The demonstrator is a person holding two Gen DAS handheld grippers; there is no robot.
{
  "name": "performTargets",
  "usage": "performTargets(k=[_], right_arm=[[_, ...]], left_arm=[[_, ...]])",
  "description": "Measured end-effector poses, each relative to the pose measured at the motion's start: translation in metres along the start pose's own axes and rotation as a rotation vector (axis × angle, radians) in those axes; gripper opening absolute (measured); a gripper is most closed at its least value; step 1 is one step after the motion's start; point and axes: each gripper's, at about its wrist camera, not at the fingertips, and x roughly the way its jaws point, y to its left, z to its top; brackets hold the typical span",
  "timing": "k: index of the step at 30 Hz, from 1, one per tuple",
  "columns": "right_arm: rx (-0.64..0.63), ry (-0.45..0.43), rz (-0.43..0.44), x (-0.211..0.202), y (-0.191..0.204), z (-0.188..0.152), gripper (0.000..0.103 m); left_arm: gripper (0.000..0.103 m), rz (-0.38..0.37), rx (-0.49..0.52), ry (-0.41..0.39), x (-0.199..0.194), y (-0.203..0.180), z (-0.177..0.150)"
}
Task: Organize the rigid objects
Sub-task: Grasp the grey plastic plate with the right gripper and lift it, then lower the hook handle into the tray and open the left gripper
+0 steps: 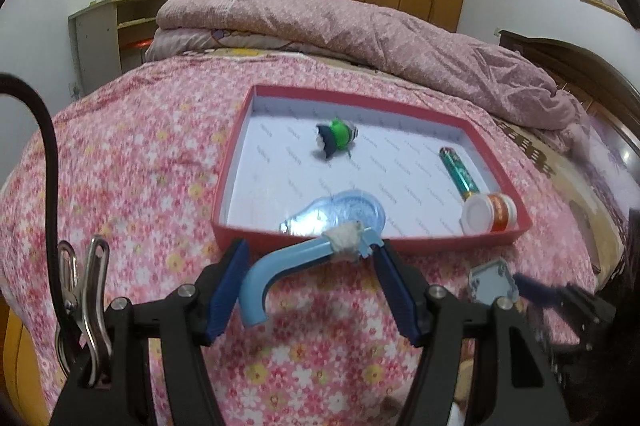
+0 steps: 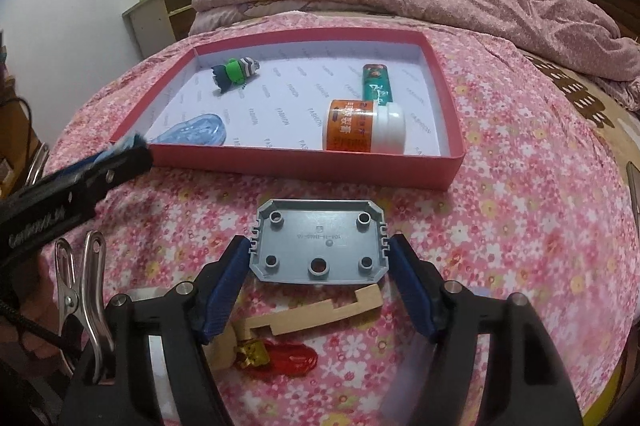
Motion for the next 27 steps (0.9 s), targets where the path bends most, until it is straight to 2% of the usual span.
performTargets(k=[12,16,27], right_arm=[[0.006,-0.042,0.022,-0.020,-0.003,0.003,0.072],[0.014,-0.052,0.017,-0.024,-0.006,0.004,0.072],[0.033,-0.049,0.011,-0.026,-0.015,0.004,0.072]], left_arm=[[0.068,-0.032,0.035,-0.021,0.018,-0.006,0.049],[0.068,-0.041,0.045,0.003,0.036,-0.011,0.061],[0.068,-0.030,0.060,0.061,0.083,-0.013,0.059]])
